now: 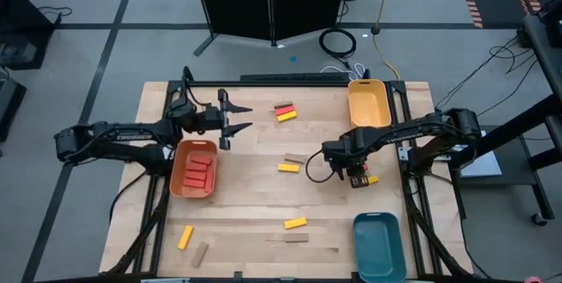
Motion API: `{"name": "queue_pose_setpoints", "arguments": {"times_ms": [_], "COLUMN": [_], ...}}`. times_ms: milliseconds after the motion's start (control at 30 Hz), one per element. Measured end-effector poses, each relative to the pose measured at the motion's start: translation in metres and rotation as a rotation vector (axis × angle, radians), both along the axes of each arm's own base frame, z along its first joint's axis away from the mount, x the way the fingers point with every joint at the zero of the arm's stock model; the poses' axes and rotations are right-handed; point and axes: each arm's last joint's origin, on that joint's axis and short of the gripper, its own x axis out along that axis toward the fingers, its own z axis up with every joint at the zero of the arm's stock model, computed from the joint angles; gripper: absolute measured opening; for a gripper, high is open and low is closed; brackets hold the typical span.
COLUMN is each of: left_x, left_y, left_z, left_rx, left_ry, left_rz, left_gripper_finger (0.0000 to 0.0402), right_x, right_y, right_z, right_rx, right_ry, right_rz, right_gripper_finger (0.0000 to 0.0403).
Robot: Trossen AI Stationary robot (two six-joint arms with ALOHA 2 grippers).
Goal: Sort blocks
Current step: Put the orange block into the orange bin
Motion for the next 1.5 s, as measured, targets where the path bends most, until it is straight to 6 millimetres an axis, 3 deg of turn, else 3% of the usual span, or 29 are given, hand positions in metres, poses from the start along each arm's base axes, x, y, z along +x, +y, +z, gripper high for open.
{"name": "queue_pose_setpoints", "arguments": {"times_ms": [567,1500], "left_x": [0.001,0.002], "left_y": [0.007,0.007], "left_z": [-0.005,-0.005], "left_rx": [-0.005,-0.009], "left_ry": [0.023,0.019], "left_rz": [-0.025,-0.03], "left_gripper_finger": [0.0189,0.0189], "right_x": [-0.012,-0.008], "right_y": [-0.002,0.0], "right_z": [-0.022,-0.011], "right_rx": [-0.082,-0.039], "right_ry": [0.015,0.038], "right_rz": [-0.013,-0.107], "right_gripper_finger": [0.0147,0.0146]}}
